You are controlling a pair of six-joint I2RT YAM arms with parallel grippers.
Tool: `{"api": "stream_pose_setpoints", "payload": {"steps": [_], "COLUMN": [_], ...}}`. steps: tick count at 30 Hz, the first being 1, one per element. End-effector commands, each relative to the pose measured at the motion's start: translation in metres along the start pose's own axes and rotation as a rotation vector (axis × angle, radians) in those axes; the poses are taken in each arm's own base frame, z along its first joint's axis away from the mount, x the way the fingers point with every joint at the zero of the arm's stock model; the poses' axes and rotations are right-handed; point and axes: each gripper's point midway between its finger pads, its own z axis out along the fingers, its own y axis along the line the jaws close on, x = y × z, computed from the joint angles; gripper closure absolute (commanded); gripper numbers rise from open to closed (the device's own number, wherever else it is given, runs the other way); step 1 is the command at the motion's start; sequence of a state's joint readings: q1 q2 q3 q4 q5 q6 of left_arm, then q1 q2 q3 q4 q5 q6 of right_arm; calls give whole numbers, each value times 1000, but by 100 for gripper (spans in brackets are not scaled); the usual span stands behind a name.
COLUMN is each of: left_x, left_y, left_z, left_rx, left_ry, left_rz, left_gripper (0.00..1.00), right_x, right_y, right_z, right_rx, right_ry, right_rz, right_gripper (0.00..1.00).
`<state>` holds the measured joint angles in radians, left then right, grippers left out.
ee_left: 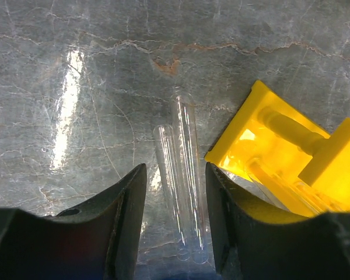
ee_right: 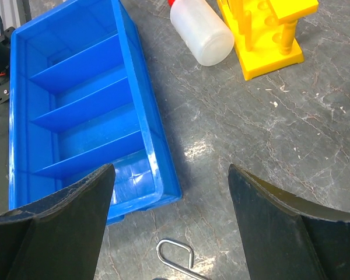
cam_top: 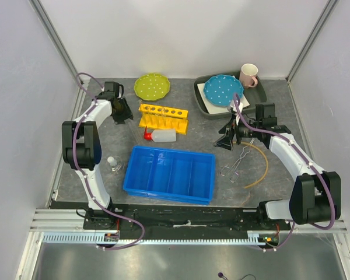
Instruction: Organize the chemistry lab equipment
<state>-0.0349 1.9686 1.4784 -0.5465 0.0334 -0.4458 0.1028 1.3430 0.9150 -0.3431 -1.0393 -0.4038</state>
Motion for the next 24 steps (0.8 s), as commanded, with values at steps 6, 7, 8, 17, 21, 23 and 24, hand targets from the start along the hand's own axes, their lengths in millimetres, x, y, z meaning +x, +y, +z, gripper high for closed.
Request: {"api": "stream_pose_setpoints", "payload": {"steps": [6, 7, 8, 17, 21, 23, 24], "left_x": [4, 6, 7, 10, 11, 13, 14], "left_y": [1, 1, 1, 10, 10, 12, 12], "left_z": [8, 9, 9, 15, 17, 19, 20], "left_rx": [-35, -37, -39, -90, -96, -101, -102], "left_ry": [14, 20, 26, 29, 33, 39, 42], "left_rz": [-22, -22, -27, -17, -11, -10, -8], "left_gripper": [49, 49, 49, 52, 53, 56, 57], "right_x": [-10, -10, -10, -11, -11, -11, -11], "right_y": [0, -1, 0, -2, -2, -3, -3], "right_z": [-4, -5, -5, -6, -7, -7, -7], "right_rx": [-23, -19, -22, -19, -20, -17, -17], "right_ry": [-34, -33, -34, -39, -39, -39, -40], "right_rz": [-46, -42, -44, -39, -36, -35, -36], "right_gripper": [14, 14, 14, 14, 14, 14, 14]}}
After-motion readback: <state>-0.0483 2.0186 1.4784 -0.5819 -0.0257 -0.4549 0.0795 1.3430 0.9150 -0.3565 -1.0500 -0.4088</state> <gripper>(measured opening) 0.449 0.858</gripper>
